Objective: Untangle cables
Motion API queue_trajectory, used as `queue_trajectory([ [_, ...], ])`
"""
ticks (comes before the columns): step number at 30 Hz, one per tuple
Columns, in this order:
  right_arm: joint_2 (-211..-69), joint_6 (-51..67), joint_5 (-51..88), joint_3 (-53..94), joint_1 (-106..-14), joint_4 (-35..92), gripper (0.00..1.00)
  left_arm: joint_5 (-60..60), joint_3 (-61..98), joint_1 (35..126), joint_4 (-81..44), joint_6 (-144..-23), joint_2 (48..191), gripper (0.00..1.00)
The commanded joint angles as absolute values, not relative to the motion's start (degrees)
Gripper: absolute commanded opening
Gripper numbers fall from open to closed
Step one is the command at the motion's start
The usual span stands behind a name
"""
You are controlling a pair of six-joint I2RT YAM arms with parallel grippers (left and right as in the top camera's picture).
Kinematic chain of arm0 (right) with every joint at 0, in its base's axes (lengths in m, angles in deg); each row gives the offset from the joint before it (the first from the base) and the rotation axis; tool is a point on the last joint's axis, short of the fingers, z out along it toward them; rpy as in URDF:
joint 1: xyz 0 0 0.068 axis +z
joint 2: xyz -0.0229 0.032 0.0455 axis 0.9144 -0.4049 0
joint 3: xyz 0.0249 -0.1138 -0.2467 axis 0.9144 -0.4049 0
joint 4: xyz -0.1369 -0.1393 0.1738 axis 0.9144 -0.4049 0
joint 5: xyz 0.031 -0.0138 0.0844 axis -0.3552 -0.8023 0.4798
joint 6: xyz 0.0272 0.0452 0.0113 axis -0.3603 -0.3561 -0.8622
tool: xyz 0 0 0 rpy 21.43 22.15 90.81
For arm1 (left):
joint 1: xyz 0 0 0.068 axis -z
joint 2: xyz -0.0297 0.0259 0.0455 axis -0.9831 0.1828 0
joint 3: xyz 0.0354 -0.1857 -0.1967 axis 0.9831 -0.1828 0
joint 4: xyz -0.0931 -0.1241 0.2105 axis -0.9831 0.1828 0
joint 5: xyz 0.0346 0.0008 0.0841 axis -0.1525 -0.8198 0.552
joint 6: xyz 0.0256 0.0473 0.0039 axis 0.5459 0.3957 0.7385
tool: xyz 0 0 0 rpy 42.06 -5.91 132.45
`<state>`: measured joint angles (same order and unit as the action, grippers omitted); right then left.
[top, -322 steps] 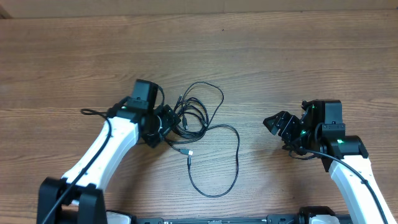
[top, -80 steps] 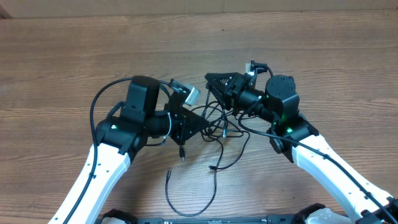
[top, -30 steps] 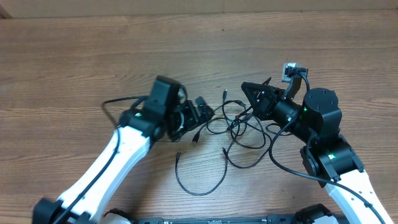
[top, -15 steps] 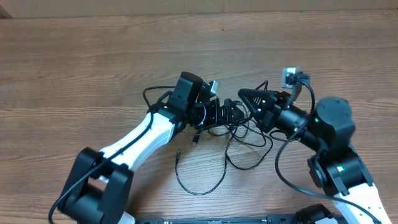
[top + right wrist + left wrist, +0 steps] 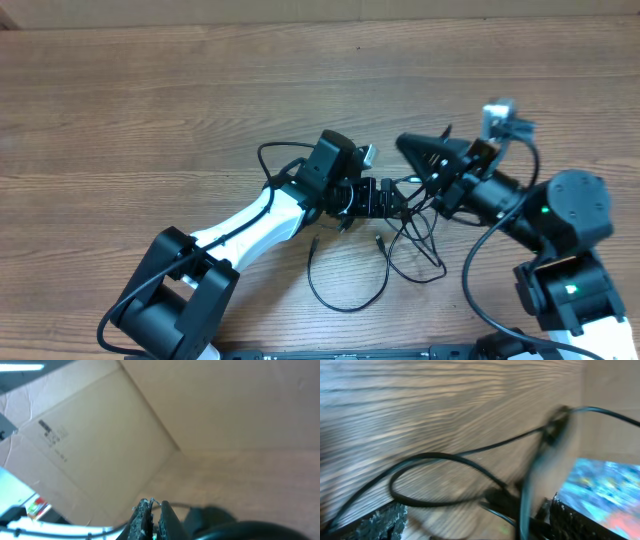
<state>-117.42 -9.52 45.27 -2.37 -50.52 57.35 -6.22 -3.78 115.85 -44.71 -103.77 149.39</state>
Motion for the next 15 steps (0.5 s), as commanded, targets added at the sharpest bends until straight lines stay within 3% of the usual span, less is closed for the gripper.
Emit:
queue_trajectory([
  [1,-116.74,-7.77,46.19,2.29,-53.58,58.10,0.05,0.70,-3.30,115.02,-42.19,-102.22,150.05,0.90],
  [9,-117.79,-7.77,43.59,3.75,-55.75,56.15,0.06,-0.34,-3.25,109.53,-40.55,-99.53,149.11,0.93],
  [15,-120.59,-6.28,42.95,3.75,-55.75,52.98,0.06,-11.95,-3.25,102.05,-38.37,-91.22,143.16,1.00],
])
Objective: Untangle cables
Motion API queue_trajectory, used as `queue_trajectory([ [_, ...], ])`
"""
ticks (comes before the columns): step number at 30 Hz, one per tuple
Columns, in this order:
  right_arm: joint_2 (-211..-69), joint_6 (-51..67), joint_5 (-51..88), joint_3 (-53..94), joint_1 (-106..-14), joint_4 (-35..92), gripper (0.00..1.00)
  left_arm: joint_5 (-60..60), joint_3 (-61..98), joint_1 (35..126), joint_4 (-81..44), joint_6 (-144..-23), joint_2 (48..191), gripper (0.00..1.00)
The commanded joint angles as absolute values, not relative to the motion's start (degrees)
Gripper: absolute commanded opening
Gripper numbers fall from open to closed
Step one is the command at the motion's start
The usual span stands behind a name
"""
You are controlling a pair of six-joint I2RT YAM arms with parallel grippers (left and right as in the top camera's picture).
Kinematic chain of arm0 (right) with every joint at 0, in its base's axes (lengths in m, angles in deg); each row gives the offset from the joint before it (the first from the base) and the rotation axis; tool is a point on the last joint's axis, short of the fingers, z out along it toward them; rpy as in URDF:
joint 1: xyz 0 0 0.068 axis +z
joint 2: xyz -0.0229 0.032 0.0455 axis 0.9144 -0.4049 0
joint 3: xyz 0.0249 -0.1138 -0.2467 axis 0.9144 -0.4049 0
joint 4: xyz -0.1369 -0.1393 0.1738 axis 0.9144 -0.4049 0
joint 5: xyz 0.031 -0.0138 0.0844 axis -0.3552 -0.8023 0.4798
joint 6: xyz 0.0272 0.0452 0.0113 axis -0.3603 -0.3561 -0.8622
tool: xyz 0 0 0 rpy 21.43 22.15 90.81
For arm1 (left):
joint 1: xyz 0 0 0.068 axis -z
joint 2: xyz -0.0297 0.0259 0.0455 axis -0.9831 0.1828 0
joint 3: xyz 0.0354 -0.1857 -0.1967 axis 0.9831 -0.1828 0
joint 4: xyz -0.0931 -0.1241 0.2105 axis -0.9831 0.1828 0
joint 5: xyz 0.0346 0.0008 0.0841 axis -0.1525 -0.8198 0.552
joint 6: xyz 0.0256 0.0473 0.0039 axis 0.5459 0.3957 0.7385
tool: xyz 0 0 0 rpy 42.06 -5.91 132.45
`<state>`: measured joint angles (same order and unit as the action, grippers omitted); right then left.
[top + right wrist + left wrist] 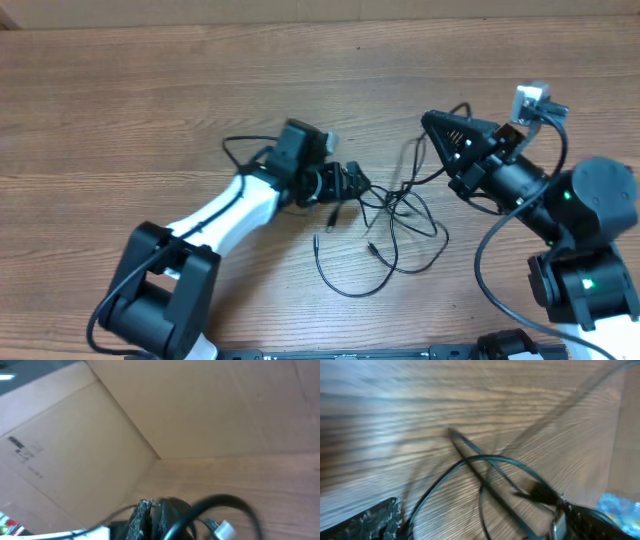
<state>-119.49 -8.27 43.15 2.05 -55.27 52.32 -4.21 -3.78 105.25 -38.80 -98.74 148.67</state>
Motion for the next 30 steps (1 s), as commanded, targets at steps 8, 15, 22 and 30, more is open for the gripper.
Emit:
queue_trajectory([
  [8,-125.07,-6.00,59.10,3.80,-55.68,62.01,0.05,-15.23,-3.28,100.87,-32.31,-78.66,131.21,0.99],
  [15,-125.57,-10.04,65.20,3.86,-53.63,68.63,0.05,-15.25,-3.28,104.02,-33.45,-79.18,130.77,1.00],
  [22,-125.50,-11.53,65.90,3.93,-51.33,69.22,0.05,-2.62,-3.28,109.57,-38.96,-87.29,131.32,1.00],
  [30,-125.53,-15.68,69.38,3.93,-50.70,73.96,0.05,7.17,-3.28,112.76,-40.66,-92.32,131.51,1.00],
])
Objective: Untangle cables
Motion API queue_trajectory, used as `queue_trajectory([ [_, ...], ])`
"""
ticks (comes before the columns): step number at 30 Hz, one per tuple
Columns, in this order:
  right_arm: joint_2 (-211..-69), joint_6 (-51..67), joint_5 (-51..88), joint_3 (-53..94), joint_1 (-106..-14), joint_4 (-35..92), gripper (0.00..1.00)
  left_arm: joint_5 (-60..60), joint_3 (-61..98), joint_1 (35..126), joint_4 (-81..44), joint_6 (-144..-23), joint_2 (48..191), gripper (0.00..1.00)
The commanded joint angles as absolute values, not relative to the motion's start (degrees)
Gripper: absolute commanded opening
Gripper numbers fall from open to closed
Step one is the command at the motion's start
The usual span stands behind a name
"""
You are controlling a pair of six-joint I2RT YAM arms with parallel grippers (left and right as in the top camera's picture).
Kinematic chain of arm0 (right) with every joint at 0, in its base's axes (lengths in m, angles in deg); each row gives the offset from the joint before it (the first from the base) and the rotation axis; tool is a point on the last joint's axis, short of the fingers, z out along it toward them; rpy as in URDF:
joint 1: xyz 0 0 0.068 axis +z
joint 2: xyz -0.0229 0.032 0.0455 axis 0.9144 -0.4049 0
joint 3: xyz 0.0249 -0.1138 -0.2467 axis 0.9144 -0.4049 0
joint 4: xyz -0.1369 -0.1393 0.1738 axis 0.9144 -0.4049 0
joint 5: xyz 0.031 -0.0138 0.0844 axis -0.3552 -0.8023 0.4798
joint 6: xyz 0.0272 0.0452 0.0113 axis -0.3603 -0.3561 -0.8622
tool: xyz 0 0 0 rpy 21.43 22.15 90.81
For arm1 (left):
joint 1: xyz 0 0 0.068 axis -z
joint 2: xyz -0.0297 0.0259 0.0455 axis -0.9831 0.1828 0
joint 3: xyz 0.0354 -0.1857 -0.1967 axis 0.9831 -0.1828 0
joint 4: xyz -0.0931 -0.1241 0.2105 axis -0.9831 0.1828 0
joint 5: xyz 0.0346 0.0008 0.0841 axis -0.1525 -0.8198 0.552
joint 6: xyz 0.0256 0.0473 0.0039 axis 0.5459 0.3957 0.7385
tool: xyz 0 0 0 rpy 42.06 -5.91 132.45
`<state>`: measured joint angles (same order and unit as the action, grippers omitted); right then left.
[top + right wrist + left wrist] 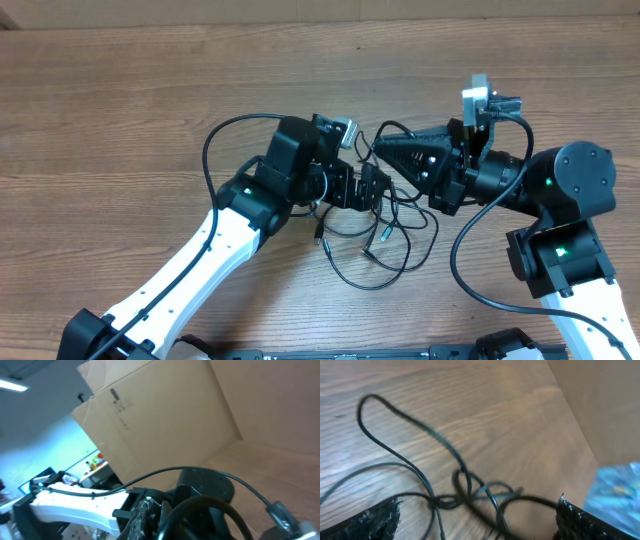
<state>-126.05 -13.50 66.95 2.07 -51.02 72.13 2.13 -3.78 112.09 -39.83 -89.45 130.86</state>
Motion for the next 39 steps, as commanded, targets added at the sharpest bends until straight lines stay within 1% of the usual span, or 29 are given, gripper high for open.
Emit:
queue_trajectory([
  [1,-125.53,-16.34,69.97,3.93,-50.70,75.14,0.05,7.61,-3.28,113.00,-41.23,-92.62,131.58,1.00],
  [7,-125.53,-17.54,70.32,3.97,-50.87,79.62,0.05,12.99,-3.28,113.27,-41.36,-97.43,134.27,0.99],
  [12,-125.53,-17.54,69.99,3.97,-53.01,83.01,0.06,14.41,-3.28,113.25,-40.62,-97.61,139.32,0.99],
  [18,-125.53,-17.52,69.88,3.97,-59.86,80.11,0.06,33.31,-3.28,109.88,-30.91,-99.55,140.34,1.00],
  [24,-125.53,-17.54,69.70,3.97,-68.62,79.91,0.06,46.21,-3.28,104.96,-18.52,-100.53,140.26,0.99],
  [27,-125.53,-17.54,69.62,3.97,-73.69,79.38,0.06,51.46,-3.25,101.73,-12.58,-103.44,140.26,1.00],
  [30,-125.55,-17.52,67.82,3.97,-78.30,76.08,0.06,52.64,-3.25,98.71,-9.67,-105.54,140.26,1.00],
  [32,-125.68,-17.50,66.69,3.97,-80.75,72.67,0.06,51.00,-3.25,97.05,-9.45,-106.00,140.26,0.99],
  [37,-126.42,-17.23,66.69,3.95,-82.11,66.64,0.08,48.18,-3.25,96.35,-10.78,-106.20,140.26,1.00],
  [39,-127.12,-16.84,66.69,3.95,-82.08,64.37,0.09,45.14,-3.25,96.48,-11.70,-106.20,140.26,1.00],
])
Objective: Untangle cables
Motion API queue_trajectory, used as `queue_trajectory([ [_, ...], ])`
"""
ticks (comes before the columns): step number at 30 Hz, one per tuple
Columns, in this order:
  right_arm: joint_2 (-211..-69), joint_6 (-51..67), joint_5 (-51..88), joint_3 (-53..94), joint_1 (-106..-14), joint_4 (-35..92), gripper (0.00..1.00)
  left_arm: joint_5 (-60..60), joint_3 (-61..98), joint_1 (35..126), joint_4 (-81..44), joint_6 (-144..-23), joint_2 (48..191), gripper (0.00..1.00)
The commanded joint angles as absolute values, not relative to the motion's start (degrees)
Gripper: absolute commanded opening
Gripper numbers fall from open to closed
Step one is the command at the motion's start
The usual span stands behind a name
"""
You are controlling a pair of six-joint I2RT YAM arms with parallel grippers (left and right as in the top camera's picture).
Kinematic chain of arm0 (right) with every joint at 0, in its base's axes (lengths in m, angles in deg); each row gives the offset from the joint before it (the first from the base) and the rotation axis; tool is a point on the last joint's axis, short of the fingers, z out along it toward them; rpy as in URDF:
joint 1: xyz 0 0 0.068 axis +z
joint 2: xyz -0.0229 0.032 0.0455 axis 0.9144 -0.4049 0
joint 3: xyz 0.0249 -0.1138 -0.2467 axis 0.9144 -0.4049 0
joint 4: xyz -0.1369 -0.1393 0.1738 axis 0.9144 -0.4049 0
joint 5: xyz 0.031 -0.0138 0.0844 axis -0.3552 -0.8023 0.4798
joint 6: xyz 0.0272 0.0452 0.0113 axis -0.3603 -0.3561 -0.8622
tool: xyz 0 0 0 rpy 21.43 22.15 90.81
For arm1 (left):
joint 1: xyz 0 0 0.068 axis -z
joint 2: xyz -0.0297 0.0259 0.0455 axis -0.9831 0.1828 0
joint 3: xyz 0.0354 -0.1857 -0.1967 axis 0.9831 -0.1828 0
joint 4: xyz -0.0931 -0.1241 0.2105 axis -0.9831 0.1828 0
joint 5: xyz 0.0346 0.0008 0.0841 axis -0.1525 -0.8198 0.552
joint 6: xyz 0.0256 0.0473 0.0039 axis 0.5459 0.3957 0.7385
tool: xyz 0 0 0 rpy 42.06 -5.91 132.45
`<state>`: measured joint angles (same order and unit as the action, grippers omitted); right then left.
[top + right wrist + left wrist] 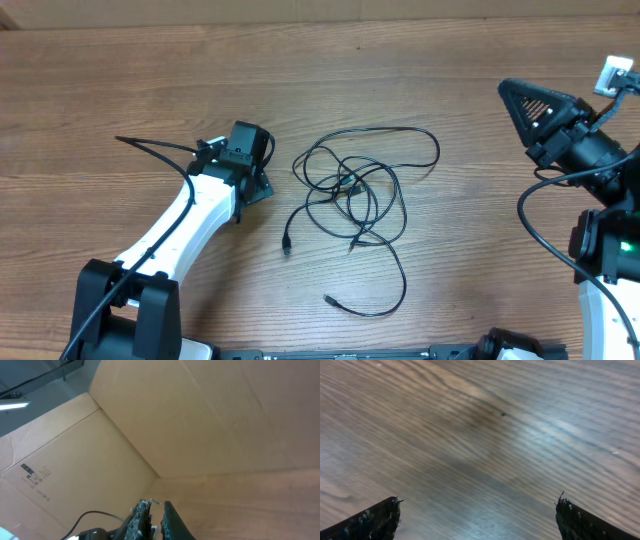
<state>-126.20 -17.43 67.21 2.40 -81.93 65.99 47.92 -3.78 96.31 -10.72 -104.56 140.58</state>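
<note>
A loose tangle of thin black cables (358,192) lies flat at mid-table, with small connector ends at the front (287,243). My left gripper (252,178) points down just left of the tangle. In the left wrist view it (477,510) stands open over bare wood, with nothing between its fingers. My right gripper (505,87) is raised at the far right, well clear of the cables. In the right wrist view it (154,505) is shut, with no cable seen in it.
The wooden table (120,80) runs to a cardboard wall (210,415) at the back. A black lead (150,146) sticking out left of the left wrist belongs to the arm.
Both grippers were close together over the tangle, with cables lifted between them. Now the left is beside the tangle over bare wood, the right is far right, and the cables lie spread flat.
The grippers first met at the bunched tangle, the right shut with cable around it. Then they stood apart with cables stretched between them, then together again. Now both are clear, and the cables lie in a looser, wider spread.
</note>
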Motion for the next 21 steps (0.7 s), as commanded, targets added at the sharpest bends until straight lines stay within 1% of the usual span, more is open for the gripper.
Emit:
queue_trajectory([
  [1,-127.58,-16.75,66.69,3.95,-82.08,63.08,0.09,43.22,-3.25,96.46,-12.25,-106.15,140.26,0.99],
  [4,-129.50,-13.23,65.60,3.90,-81.84,55.89,0.09,36.59,-3.25,96.46,-14.13,-106.15,140.26,1.00],
  [7,-131.54,-12.73,58.78,3.90,-81.82,45.94,0.10,31.74,-3.25,96.46,-15.31,-106.17,140.26,1.00],
  [10,-134.38,-12.75,50.95,3.88,-81.82,36.30,0.20,29.18,-3.25,96.46,-15.83,-106.20,140.30,1.00],
  [13,-137.94,-12.75,47.83,3.80,-81.82,29.81,0.30,29.12,-3.28,96.46,-15.72,-106.17,140.30,1.00],
  [15,-140.87,-12.75,47.61,3.80,-81.82,26.93,0.39,29.12,-3.28,96.46,-15.75,-106.17,140.30,1.00],
  [16,-144.32,-12.78,47.59,3.77,-81.41,24.63,0.50,29.10,-3.28,96.46,-15.75,-106.20,140.30,0.99],
  [17,-146.05,-12.78,47.67,3.77,-80.95,23.91,0.56,29.10,-3.28,96.46,-15.72,-106.17,140.30,0.99],
  [18,-147.89,-12.80,47.67,3.77,-80.33,23.41,0.63,29.10,-3.28,96.46,-15.75,-106.20,140.30,1.00],
  [20,-151.03,-12.95,47.80,3.77,-79.09,23.04,0.84,29.14,-3.28,96.46,-15.75,-106.17,140.30,1.00],
  [21,-152.82,-13.50,47.80,3.77,-78.24,22.93,0.90,29.14,-3.28,96.46,-15.72,-106.17,140.30,0.99],
])
